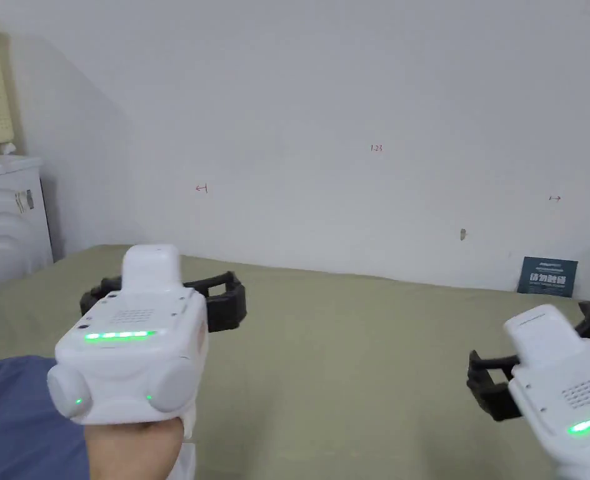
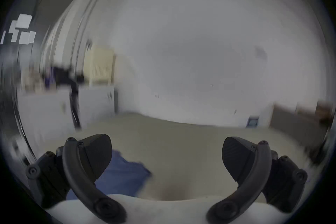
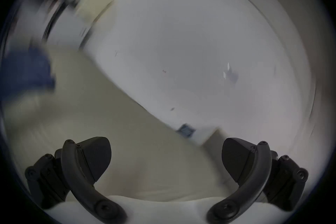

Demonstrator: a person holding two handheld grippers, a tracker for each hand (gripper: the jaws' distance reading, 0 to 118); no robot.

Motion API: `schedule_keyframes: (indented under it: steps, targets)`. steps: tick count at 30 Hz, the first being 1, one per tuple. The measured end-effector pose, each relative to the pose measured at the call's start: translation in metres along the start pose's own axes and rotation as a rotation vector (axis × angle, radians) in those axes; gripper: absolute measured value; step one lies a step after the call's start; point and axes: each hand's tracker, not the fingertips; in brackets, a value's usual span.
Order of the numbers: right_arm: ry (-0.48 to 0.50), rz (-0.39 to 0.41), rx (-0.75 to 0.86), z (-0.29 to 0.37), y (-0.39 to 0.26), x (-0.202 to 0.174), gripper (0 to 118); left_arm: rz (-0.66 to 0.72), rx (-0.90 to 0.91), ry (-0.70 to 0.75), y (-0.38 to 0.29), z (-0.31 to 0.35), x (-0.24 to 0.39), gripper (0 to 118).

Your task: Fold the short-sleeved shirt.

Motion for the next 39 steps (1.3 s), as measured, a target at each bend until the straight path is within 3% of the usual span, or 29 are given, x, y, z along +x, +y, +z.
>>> schedule_keyframes:
  steps: [3,4,5,9,22,32,39]
  targets:
    - [0.002,-0.378,-0.009,0.007,-0.016,0.014,117,0.003,0.093,-0.004,-0.011,0.022,0.014,118]
    - [0.036,-0.471,-0.016,0.008,-0.024,0.017,117,0.033,0.101,-0.048,-0.017,0.024,0.016,118]
    - [0.017,-0.487,-0.021,0.009,-0.029,0.017,117,0.055,0.09,-0.073,-0.025,0.027,0.017,118]
    - [-0.02,-0.419,-0.036,0.01,-0.038,0.013,117,0.081,-0.021,-0.099,-0.041,0.02,0.023,118]
    - [-0.031,-0.511,-0.019,0.019,-0.024,0.027,117,0.132,0.0,-0.128,-0.031,0.024,0.02,118]
    - [-0.027,-0.499,-0.02,0.025,-0.016,0.027,117,0.139,-0.016,-0.132,-0.028,0.026,0.02,118]
    - [-0.04,-0.455,-0.006,0.033,-0.017,0.019,115,0.026,-0.037,-0.1,-0.036,0.026,0.029,118]
